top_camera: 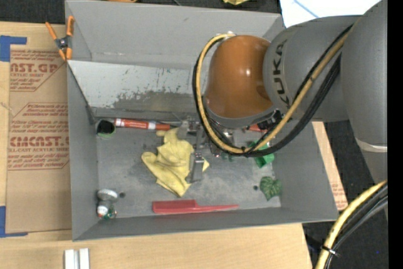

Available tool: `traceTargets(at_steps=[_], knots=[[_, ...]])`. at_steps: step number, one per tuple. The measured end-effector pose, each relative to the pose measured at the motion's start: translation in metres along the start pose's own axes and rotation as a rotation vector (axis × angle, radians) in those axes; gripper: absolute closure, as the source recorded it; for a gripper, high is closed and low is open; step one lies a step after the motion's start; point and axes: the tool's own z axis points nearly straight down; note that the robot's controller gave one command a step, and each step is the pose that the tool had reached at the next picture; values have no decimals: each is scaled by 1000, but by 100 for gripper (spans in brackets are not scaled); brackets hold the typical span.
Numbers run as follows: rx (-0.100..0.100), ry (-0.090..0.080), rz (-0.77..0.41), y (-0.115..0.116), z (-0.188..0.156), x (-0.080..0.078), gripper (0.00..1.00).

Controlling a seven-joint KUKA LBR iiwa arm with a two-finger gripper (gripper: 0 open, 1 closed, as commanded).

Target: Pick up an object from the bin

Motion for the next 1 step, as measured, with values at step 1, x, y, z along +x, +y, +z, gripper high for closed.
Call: traceTargets(at_steps=[1], knots=[[-1, -9, 2, 0, -4, -2, 0]])
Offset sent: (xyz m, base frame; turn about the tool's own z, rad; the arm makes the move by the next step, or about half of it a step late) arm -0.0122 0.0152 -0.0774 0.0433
